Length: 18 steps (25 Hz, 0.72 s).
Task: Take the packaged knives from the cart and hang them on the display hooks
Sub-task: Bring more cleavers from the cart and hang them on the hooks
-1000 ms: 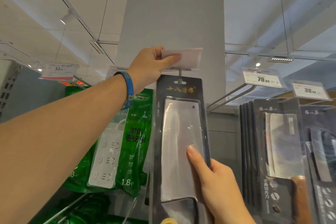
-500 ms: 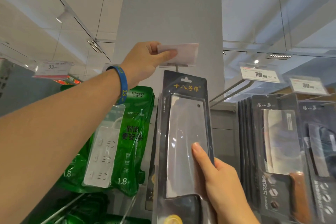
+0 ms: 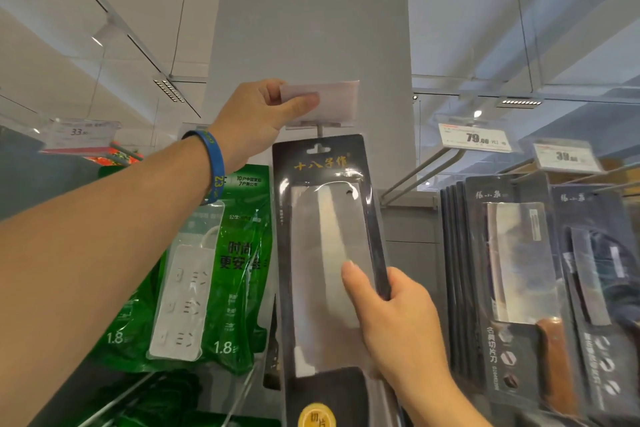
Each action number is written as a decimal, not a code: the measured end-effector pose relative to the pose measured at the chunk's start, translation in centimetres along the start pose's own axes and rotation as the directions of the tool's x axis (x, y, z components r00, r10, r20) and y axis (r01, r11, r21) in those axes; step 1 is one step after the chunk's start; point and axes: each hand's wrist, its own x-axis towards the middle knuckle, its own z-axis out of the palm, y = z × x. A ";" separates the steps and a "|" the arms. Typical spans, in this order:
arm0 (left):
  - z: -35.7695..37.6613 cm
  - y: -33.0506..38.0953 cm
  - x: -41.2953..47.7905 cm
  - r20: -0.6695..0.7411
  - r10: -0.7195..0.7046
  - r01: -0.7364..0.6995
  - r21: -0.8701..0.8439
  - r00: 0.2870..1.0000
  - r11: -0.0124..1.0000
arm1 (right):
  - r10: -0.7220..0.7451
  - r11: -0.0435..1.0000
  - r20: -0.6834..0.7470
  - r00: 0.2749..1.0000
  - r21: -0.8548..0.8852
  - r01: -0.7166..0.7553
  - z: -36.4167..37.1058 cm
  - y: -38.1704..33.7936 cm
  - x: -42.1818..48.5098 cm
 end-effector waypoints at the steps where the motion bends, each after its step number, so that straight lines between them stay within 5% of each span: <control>1: 0.1 -0.1 0.0 -0.004 -0.001 0.001 0.001 1.000 1.000 | 0.013 1.000 -0.033 0.999 -0.012 -0.013 0.3 -0.2 0.2; 9: 0.2 0.5 -0.4 -0.026 -0.003 0.002 -0.038 1.000 0.999 | -0.068 0.982 -0.023 0.997 -0.176 0.063 2.0 -0.3 0.6; 15: 0.2 0.4 -0.6 0.000 0.017 -0.017 -0.046 1.000 0.999 | -0.059 0.997 -0.080 0.995 -0.051 0.055 0.4 0.1 0.9; 18: 0.4 0.5 -0.5 -0.015 0.018 -0.019 -0.041 1.000 0.999 | -0.011 0.999 0.019 1.000 -0.049 0.012 0.2 -0.2 1.1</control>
